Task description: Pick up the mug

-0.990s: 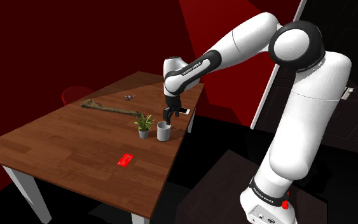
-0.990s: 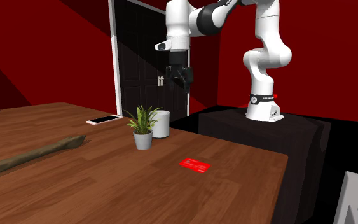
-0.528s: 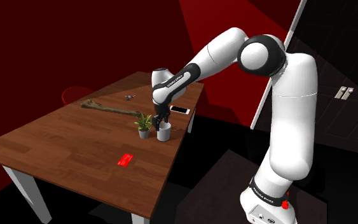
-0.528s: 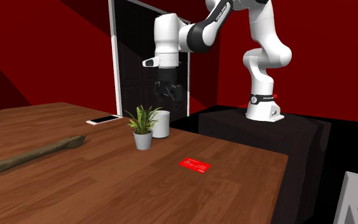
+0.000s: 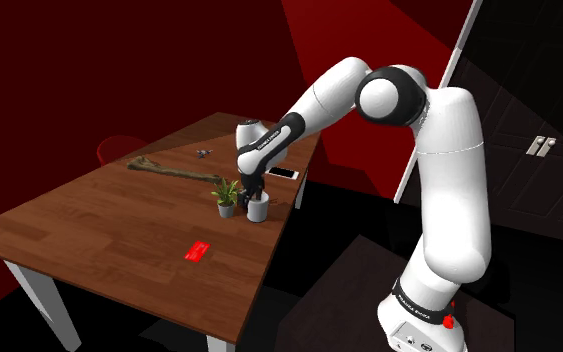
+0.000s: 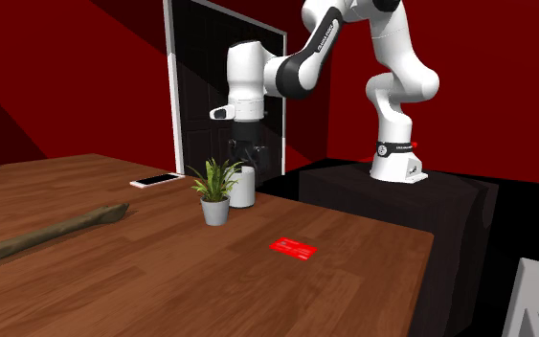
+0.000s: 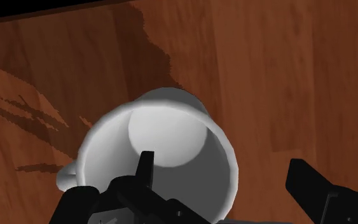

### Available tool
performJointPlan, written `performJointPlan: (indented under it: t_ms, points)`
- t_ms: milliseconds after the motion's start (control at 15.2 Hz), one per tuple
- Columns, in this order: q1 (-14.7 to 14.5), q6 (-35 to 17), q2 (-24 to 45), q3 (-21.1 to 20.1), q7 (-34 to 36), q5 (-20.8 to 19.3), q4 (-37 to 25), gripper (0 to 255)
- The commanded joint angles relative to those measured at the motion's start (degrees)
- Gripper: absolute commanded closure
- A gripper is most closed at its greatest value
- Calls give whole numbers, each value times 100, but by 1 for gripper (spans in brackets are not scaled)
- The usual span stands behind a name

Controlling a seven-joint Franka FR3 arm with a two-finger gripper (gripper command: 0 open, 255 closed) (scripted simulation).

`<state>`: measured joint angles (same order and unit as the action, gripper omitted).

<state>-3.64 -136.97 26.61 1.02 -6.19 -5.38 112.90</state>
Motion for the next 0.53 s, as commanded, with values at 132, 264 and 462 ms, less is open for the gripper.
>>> performJointPlan:
  t_ms: [132,264,462]
  points:
    - [8,-81,67,4,-4,-4,11,255]
    - [6,-80,72,4,-3,-4,4,255]
    - [6,-81,73,4,-2,-4,5,255]
